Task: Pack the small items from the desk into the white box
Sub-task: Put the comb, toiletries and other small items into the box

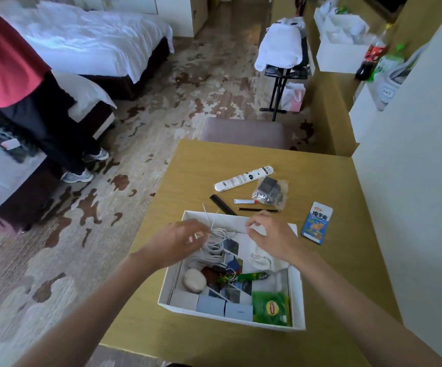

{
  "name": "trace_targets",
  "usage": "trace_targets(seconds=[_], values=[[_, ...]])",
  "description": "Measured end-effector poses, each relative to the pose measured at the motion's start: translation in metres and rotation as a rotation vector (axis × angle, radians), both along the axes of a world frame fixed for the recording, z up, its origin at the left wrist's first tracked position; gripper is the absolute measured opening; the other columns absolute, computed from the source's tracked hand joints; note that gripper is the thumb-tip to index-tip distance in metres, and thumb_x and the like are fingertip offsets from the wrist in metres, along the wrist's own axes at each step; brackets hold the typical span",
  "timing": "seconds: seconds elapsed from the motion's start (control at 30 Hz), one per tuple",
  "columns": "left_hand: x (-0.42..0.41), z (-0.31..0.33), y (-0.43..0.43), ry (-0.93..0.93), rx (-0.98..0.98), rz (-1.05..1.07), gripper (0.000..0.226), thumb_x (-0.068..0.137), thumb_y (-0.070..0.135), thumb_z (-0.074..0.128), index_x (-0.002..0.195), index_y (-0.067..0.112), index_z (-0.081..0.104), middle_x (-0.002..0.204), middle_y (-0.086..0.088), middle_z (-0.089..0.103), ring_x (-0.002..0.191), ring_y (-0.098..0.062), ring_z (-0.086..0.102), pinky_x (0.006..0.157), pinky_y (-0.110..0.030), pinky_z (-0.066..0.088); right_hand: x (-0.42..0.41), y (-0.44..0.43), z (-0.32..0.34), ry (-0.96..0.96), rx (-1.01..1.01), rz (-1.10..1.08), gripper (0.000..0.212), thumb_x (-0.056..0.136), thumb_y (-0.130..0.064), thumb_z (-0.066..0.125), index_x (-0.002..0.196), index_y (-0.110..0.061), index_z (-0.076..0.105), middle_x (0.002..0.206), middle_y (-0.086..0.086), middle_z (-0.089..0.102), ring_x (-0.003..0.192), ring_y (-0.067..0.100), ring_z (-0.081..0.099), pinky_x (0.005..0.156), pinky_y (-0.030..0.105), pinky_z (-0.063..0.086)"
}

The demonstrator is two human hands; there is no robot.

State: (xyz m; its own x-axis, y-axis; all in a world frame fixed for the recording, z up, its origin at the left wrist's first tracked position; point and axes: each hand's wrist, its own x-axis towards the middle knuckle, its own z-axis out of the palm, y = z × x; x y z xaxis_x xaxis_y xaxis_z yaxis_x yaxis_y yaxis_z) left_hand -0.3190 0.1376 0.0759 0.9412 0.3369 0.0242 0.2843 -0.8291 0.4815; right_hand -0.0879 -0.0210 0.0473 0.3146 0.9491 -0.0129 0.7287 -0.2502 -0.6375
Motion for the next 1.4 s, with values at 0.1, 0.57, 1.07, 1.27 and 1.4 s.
trace_targets(seconds=[0.1,0.57,1.07,1.27,1.4], values=[[0.02,0.016,0.02,-0.189,-0.03,0.293,0.015,0.092,0.023,0.055,0.102,0.028,0.065,0.091,0.015,0.067,0.071,-0.001,0.06,0.063,-0.025,0.052,0.023,0.016,0.014,0.039,0.072,-0.031,0.01,0.093,-0.022,0.059,0.095,-0.019,0.068,0.097,-0.007,0.065,0.091,0.008,0.06,0.078,0.028,0.051],[0.131,-0.053,0.114,0.317,0.03,0.074,0.031,0.092,0.02,0.047,0.121,0.025,0.057,0.126,0.002,0.059,0.111,-0.02,0.057,0.083,-0.031,0.045,0.082,0.125,-0.064,-0.401,-0.539,0.029,0.024,0.091,-0.006,0.052,0.106,-0.022,0.063,0.111,0.004,0.066,0.094,0.02,0.062,0.081,0.034,0.048],[0.189,-0.134,0.15,0.343,0.17,-0.303,0.026,0.085,0.023,0.062,0.11,0.016,0.058,0.11,-0.004,0.058,0.102,-0.023,0.057,0.059,-0.03,0.037,0.103,0.16,-0.096,-0.36,-0.448,0.006,0.018,0.091,-0.002,0.048,0.107,-0.007,0.055,0.116,0.011,0.048,0.071,0.012,0.054,0.06,0.026,0.046],[0.169,-0.138,0.153,0.448,0.161,-0.249,0.018,0.086,0.024,0.061,0.1,0.013,0.065,0.107,-0.006,0.06,0.106,-0.024,0.052,0.069,-0.033,0.04,0.101,0.161,-0.1,-0.422,-0.516,0.028,0.029,0.085,0.007,0.043,0.108,-0.005,0.056,0.111,0.013,0.059,0.086,0.023,0.061,0.069,0.03,0.051],[0.145,-0.139,0.159,0.433,0.144,-0.179,0.024,0.086,0.029,0.062,0.107,0.017,0.062,0.113,-0.003,0.058,0.109,-0.023,0.051,0.075,-0.03,0.039,0.094,0.169,-0.098,-0.404,-0.551,0.017,0.021,0.088,0.003,0.042,0.099,-0.008,0.057,0.101,0.012,0.062,0.081,0.021,0.06,0.064,0.028,0.046]])
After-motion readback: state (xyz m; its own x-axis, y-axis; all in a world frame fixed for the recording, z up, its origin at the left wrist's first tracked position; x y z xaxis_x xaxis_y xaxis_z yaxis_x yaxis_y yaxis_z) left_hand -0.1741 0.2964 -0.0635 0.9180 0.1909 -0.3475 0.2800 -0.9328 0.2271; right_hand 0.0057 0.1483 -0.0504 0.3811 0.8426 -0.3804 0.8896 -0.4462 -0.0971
